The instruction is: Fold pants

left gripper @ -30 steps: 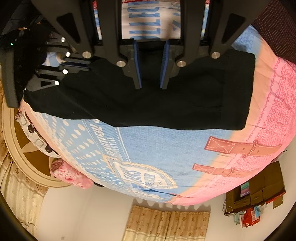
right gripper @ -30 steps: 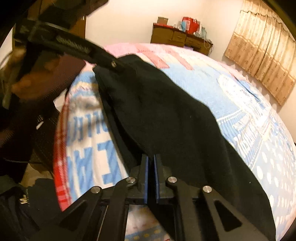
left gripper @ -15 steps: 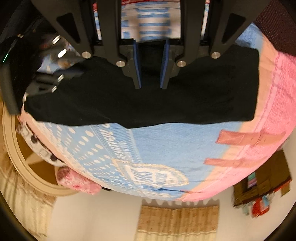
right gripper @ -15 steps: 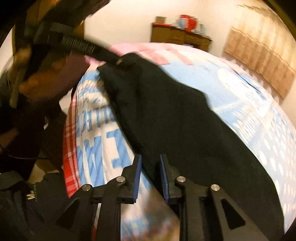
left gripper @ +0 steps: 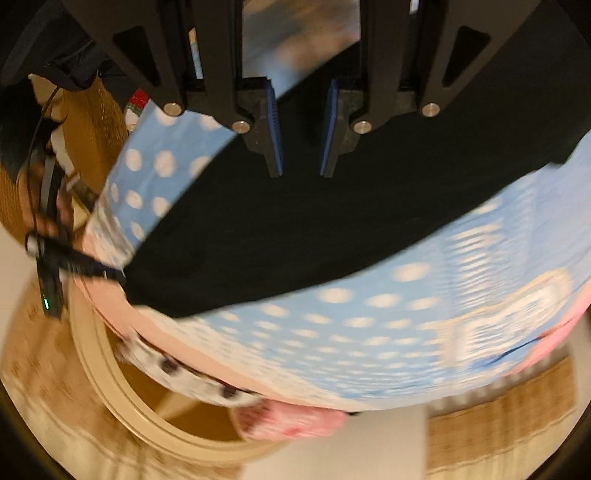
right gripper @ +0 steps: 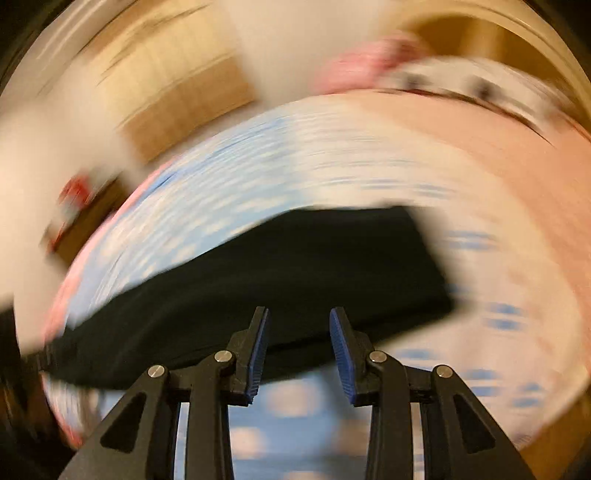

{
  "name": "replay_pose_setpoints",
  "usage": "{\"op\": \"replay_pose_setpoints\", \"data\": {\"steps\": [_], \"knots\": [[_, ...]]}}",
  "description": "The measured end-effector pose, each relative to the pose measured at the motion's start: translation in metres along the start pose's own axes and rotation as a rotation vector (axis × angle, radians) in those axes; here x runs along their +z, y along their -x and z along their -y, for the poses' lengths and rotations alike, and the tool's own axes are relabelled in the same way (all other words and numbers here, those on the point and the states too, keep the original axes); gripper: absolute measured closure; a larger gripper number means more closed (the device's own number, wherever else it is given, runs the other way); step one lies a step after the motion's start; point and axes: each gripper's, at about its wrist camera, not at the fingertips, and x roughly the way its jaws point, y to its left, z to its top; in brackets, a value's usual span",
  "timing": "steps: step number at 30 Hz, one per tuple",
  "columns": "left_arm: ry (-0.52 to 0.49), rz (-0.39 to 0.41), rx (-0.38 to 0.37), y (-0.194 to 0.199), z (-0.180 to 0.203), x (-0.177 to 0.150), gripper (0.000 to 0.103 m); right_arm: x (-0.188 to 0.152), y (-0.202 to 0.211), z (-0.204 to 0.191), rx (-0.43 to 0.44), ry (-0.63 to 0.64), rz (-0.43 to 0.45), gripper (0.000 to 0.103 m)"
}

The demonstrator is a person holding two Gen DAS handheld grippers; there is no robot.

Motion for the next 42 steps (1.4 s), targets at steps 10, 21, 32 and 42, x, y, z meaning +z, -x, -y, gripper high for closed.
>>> {"op": "replay_pose_setpoints", "data": {"steps": [10, 21, 32, 42], "knots": [[-0.064, -0.059, -0.041, -0.051, 0.043, 0.014, 0.081, 0.016, -0.017, 0.07, 0.05, -0.196, 0.007, 0.067], [-0.116, -0.051, -0.048, -0.049, 0.044, 0.01, 0.086, 0.029, 0.024, 0.044, 0.108, -0.063, 0.166, 0.091], [-0.162, -0.076, -0.077, -0.036, 0.041, 0.001, 0.09, -0.004, 0.007, 0.07, -0.081, -0.052, 0.044, 0.056], [-0.107, -0.044, -0.114, -0.045, 0.04, 0.022, 0.09, 0.075, -0.013, 0.08, 0.107, -0.133, -0.008, 0.056]]}}
